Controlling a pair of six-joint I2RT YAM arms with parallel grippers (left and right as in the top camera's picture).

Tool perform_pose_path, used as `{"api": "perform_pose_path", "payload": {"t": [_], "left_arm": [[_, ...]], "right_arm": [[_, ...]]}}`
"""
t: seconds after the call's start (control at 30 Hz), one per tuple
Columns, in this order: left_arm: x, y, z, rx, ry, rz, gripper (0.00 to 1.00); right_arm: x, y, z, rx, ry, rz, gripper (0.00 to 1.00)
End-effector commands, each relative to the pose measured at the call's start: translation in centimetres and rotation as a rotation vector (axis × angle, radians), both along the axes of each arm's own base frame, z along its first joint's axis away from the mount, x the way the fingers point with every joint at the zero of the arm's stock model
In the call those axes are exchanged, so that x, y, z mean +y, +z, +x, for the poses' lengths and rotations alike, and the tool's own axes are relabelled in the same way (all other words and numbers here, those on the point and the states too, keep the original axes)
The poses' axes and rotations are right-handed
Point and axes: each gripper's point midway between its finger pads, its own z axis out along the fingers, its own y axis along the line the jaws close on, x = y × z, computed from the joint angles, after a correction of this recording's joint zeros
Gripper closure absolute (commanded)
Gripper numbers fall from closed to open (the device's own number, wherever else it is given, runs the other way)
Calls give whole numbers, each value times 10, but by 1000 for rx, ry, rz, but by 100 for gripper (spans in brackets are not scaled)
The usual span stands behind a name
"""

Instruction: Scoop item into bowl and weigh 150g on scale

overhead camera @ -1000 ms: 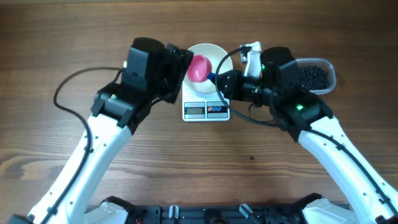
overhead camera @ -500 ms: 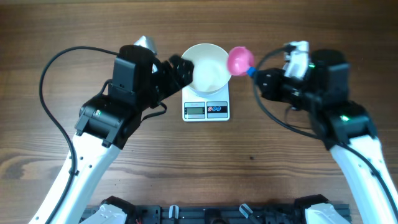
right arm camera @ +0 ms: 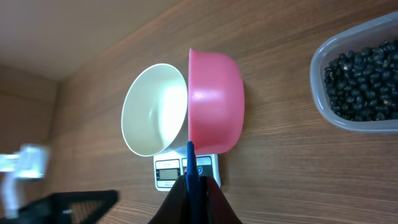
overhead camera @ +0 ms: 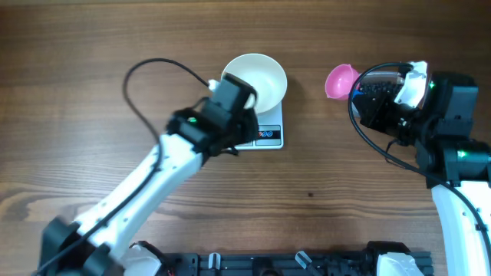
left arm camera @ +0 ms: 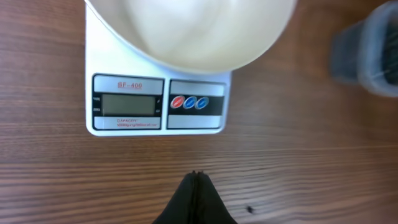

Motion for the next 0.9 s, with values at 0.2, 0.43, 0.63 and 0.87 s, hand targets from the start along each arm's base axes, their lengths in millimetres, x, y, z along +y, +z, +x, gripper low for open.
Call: {"api": "perform_pose_path", "payload": {"t": [0.2,0.43,0.63,0.87], "left_arm": [[-15,-64,2,-32,-119,182,96],[-22,-92,14,-58,-189,247,96],[-21,-104,23,-76,-173,277,96],[-24,-110,31,-105,-182,288,96]], "right_arm": [[-2,9,0,-29,7,-23,96],[-2,9,0,-28,7,-23,96],[-4,8,0,-27,-2,-30,96],[-5,8,1,-27,-9,-34,96]]}}
